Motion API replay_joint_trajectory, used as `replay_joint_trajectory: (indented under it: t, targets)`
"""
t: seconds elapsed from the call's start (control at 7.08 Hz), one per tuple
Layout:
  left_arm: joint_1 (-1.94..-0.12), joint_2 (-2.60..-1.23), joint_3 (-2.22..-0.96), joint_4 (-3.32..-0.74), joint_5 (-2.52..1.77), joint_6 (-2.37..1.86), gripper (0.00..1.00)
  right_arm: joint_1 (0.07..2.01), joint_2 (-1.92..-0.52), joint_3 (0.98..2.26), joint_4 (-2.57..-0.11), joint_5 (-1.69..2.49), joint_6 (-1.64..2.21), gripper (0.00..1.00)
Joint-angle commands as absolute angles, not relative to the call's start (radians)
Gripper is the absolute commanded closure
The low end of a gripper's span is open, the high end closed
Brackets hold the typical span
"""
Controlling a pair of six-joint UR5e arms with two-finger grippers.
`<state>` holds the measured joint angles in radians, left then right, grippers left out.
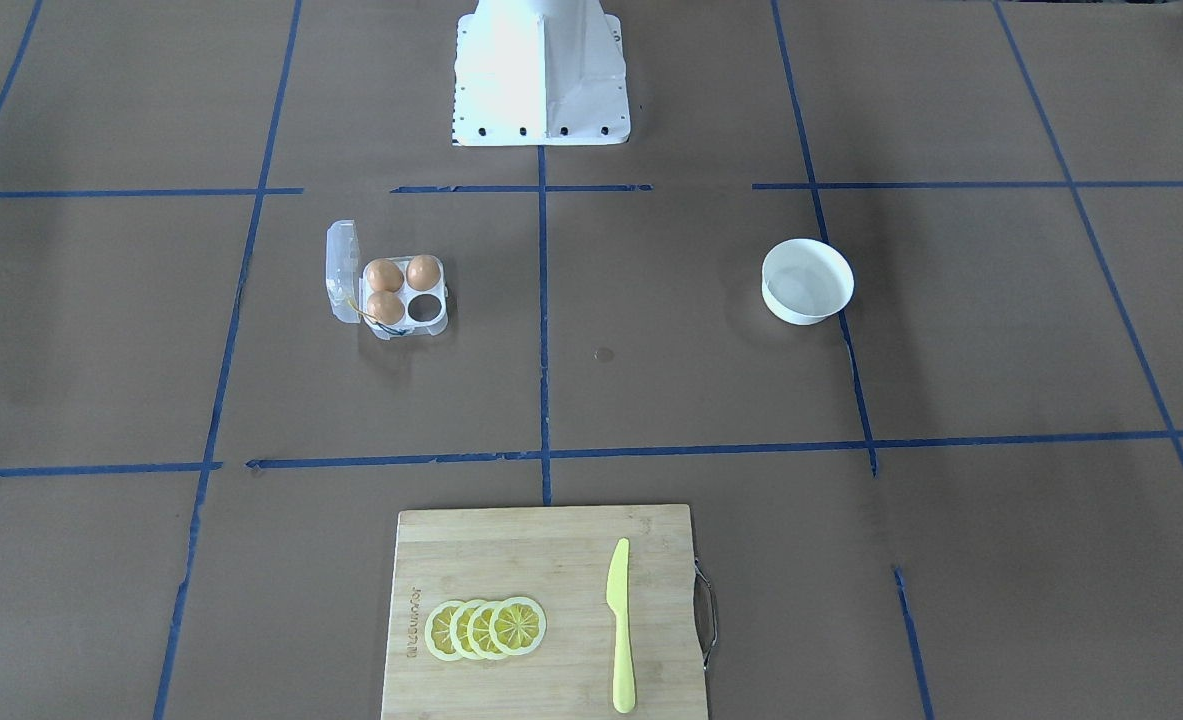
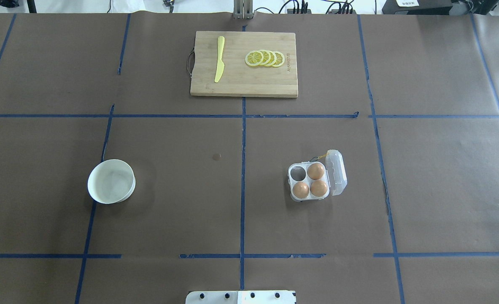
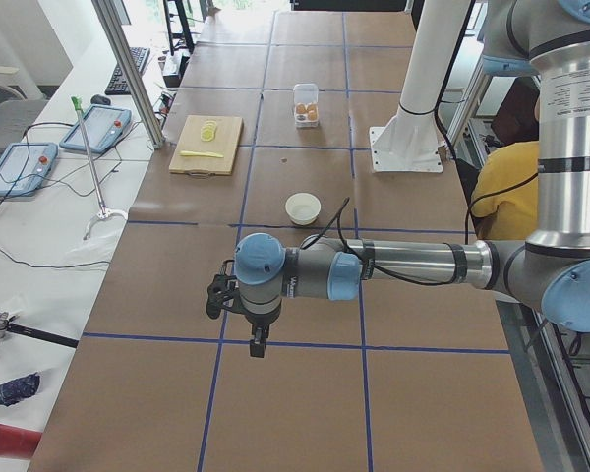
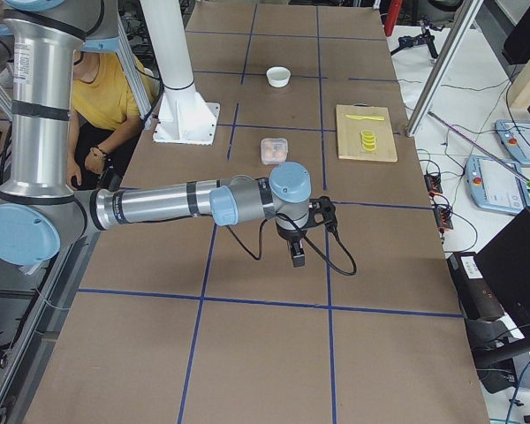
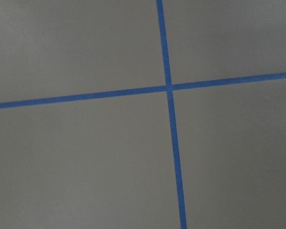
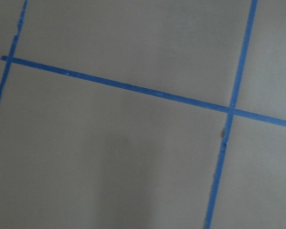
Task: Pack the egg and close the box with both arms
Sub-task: 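Move the right gripper toward the open lid of the egg box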
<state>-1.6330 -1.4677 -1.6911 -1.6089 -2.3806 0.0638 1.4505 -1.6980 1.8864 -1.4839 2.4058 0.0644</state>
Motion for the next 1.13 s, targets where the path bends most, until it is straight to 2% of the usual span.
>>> replay_joint_trajectory:
  t: [0.0,0.28,0.42,0.56,0.71,0.85,0.99]
  targets:
    - [-1.652,-1.456,-1.686,-1.608,-2.391,0.067,0.00,1.270,-1.694,2.024,-1.482,2.405,0.358,0.00]
    - [-1.651,-1.460,-1.689,-1.609,-2.390,0.067,0.00,1.055,-1.671,2.039,-1.275,2.343,0.732,0.00]
    - [-1.649,-1.465,-1.692,-1.609,-2.390,0.067,0.00,0.879,-1.672,2.036,-1.129,2.133,0.952,0.00]
    - [-1.649,-1.465,-1.695,-1.611,-2.391,0.067,0.00,0.788,-1.639,2.031,-1.103,2.065,1.042,0.00]
    - [-1.649,-1.465,-1.695,-1.611,-2.391,0.067,0.00,0.769,-1.629,2.031,-1.100,2.066,1.096,0.19]
    - [-1.651,-1.465,-1.697,-1.612,-2.391,0.067,0.00,0.726,-1.608,2.028,-1.089,2.060,1.233,0.73]
    - [-1.651,-1.463,-1.698,-1.611,-2.391,0.067,0.00,0.665,-1.547,2.023,-1.092,1.998,1.267,0.94]
